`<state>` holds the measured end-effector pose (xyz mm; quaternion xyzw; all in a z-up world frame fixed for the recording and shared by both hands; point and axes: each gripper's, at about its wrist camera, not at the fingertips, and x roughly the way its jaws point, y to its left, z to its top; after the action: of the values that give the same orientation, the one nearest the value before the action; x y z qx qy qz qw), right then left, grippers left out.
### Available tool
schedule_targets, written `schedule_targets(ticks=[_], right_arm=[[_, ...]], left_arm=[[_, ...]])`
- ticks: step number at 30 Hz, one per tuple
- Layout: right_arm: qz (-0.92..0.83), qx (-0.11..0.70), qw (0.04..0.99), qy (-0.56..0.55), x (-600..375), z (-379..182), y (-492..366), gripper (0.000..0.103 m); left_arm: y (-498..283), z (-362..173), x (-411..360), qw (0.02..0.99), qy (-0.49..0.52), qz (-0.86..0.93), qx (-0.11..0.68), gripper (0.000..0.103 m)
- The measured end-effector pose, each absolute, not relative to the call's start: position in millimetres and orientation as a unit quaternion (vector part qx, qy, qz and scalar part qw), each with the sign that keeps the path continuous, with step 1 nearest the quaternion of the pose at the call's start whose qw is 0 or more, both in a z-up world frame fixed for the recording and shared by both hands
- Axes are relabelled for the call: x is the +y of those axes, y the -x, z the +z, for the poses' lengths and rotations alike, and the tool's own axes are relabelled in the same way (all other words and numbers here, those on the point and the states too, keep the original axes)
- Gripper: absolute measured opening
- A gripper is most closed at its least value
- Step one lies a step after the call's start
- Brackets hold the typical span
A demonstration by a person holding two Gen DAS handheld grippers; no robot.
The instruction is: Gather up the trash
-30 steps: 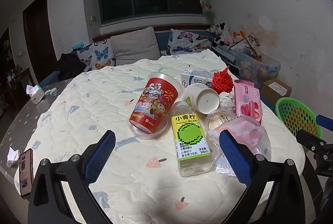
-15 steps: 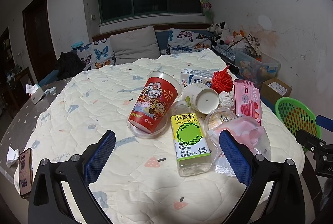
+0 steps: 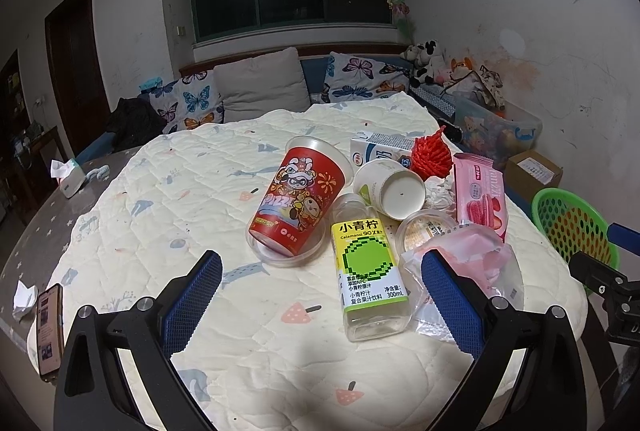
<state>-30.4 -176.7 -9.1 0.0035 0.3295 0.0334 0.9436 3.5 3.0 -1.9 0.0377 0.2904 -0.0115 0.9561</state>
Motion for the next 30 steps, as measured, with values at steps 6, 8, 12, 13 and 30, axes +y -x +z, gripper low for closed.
schedule_targets(ticks=[6, 8, 12, 13, 30], right_arm=[[0.036, 0.329, 0.943, -0.002, -176, -9, 30, 0.099], [0.038, 0.329, 0.943, -0.002, -175, -10, 29, 0.099], [0.040, 0.332, 0.942, -0.003, -175, -11, 27, 0.099], [0.042, 0.333, 0.942, -0.003, -175, -12, 27, 0.099], [0.061, 0.338, 0.939, 0.002, -164, -16, 20, 0.099]], left_arm=[[-4, -2, 5, 0.956, -0.037, -0.010, 0.291, 0.097], [-5, -3, 6, 0.956, -0.036, -0.009, 0.292, 0.097], [-10, -3, 13, 0.956, -0.034, -0.006, 0.292, 0.097], [-10, -4, 14, 0.956, -0.033, -0.004, 0.292, 0.097], [-15, -5, 16, 0.954, -0.029, 0.005, 0.297, 0.097]])
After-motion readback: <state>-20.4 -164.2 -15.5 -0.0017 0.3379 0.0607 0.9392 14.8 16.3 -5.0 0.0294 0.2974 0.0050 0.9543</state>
